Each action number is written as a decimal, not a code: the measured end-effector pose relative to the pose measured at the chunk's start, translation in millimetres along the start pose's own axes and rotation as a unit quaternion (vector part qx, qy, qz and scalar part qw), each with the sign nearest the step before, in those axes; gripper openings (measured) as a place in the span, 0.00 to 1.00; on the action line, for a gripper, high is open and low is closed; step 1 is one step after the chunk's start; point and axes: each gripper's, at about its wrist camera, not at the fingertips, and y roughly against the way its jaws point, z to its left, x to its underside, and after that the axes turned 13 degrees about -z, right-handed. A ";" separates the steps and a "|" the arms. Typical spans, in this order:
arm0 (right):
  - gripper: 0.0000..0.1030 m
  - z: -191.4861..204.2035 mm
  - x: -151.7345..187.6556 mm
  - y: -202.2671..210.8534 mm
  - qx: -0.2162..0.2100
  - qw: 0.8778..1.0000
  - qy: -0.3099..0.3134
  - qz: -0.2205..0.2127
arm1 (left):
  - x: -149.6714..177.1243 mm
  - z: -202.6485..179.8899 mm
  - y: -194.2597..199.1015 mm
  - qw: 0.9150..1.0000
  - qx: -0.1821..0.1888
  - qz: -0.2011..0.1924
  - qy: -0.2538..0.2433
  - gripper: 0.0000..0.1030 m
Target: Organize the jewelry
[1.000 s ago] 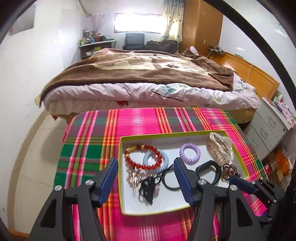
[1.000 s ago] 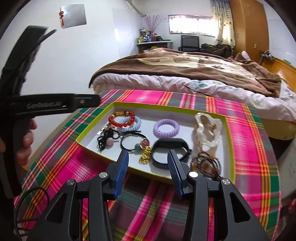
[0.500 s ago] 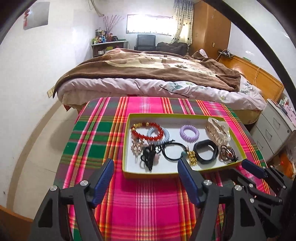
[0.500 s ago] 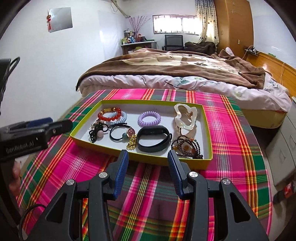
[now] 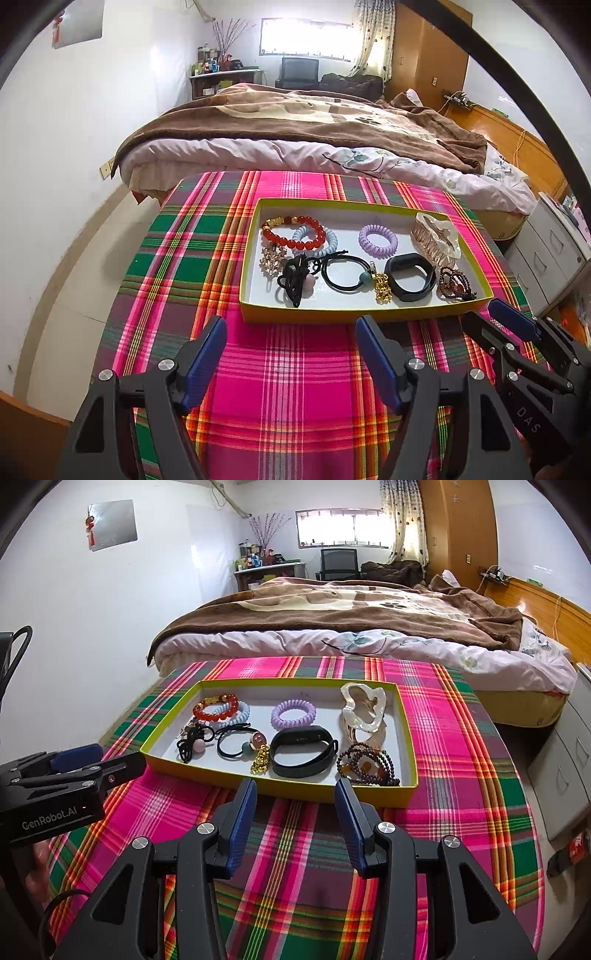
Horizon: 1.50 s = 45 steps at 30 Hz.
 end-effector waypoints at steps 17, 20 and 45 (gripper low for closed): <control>0.44 -1.2 2.6 -2.3 0.003 1.000 -0.003 0.004 | 5.1 1.2 0.8 1.000 -0.025 0.004 0.000 0.79; 0.44 -1.0 2.7 -1.9 0.001 1.000 -0.003 0.003 | 6.1 2.7 1.7 1.000 -0.028 0.005 0.002 0.79; 0.44 3.3 8.6 -1.8 -0.001 1.000 -0.001 0.007 | 8.4 7.3 6.5 1.000 -0.024 0.000 0.020 0.79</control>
